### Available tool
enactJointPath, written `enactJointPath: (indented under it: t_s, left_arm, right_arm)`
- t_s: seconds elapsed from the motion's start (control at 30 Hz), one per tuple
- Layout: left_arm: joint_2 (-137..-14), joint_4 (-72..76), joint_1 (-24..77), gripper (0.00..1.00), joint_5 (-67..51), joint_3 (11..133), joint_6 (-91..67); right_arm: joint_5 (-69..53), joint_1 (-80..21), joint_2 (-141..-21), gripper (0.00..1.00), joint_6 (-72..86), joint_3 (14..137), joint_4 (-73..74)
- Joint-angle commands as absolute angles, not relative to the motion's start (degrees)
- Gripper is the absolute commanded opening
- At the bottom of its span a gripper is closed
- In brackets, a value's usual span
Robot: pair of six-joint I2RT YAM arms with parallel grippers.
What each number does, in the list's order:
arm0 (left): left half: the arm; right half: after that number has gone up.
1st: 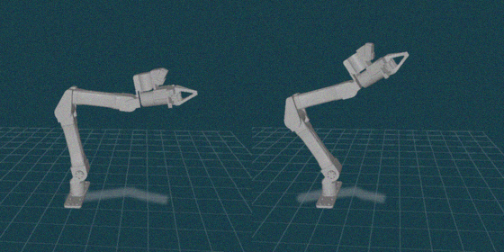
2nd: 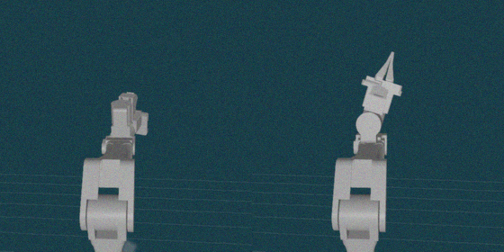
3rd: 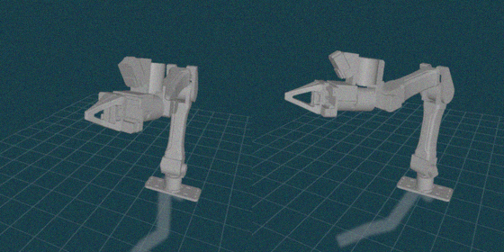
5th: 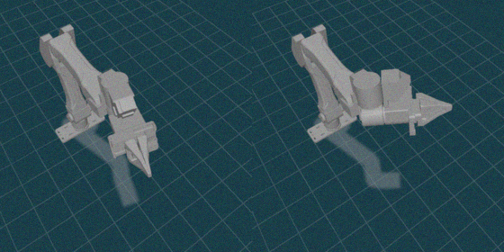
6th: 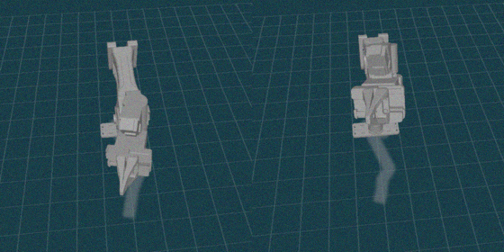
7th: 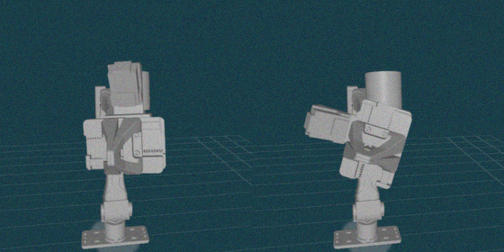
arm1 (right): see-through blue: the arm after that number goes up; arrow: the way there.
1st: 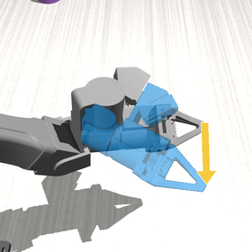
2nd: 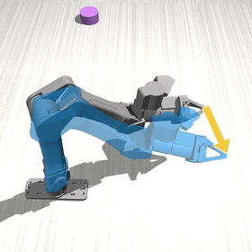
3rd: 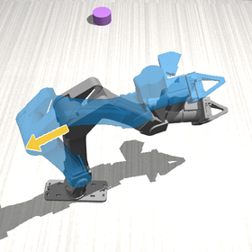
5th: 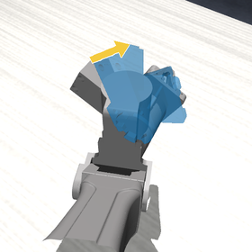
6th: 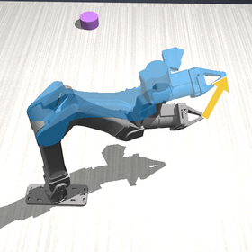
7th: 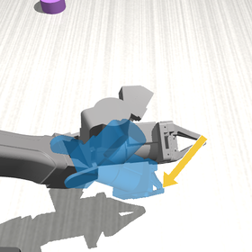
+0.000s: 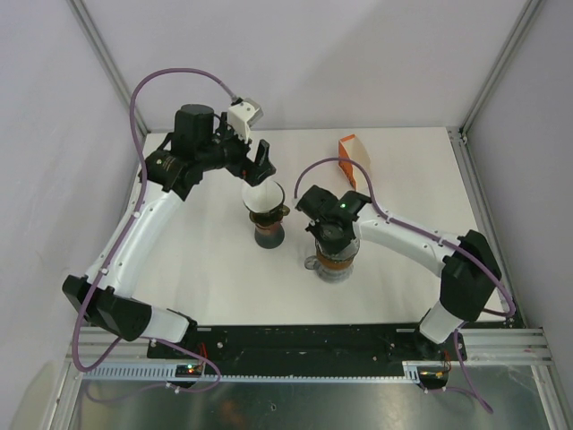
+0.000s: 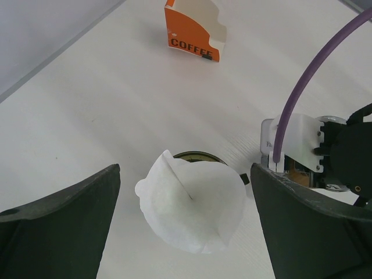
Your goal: Place the coffee filter in the dripper
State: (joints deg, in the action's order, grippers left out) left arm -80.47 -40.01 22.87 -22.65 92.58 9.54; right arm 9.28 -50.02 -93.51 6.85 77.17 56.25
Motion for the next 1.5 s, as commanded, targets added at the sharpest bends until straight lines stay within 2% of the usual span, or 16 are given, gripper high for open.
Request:
enactJointPath:
  t_s: [0.0,0.13,0.27,0.33,0.53,0.67,0.93,1.1,1.47]
  left_arm:
    - [-78.40,-38.97,23.31,0.97,-23.45,93.16,9.20]
    - [-77.77,-38.98,23.36,0.89,-26.31,93.36,6.48]
    - [-76.12,-39.04,23.66,0.78,-34.16,92.85,6.86]
    - [-75.74,-39.09,24.29,0.76,-37.87,91.24,8.75]
    - [-74.68,-39.03,27.89,0.77,-45.61,85.15,11.34]
    - [-73.44,-39.02,31.53,0.78,-47.81,82.09,13.57]
    - [-72.42,-39.02,40.16,0.78,-50.01,73.02,32.19]
    - [-73.70,-38.70,45.26,0.76,-48.19,69.69,43.83]
    - [-78.56,-34.05,49.26,0.76,-43.75,68.54,47.86]
  right_arm:
    - [11.38,-50.33,-89.54,0.00,6.77,78.53,56.44]
    - [10.81,-49.95,-88.24,0.00,6.49,78.57,56.34]
    - [8.97,-48.64,-88.45,0.00,5.95,78.49,56.64]
    - [7.65,-48.15,-88.73,0.00,5.55,78.49,56.48]
    - [4.21,-47.44,-89.44,0.00,4.98,78.42,55.53]
    - [1.78,-46.69,-89.87,0.05,4.68,77.77,54.32]
    - [-0.80,-45.89,-90.77,0.05,5.18,76.36,52.01]
    - [-0.04,-45.78,-91.24,0.03,5.76,75.53,51.74]
    - [0.00,-45.83,-90.63,0.02,6.88,74.50,50.83]
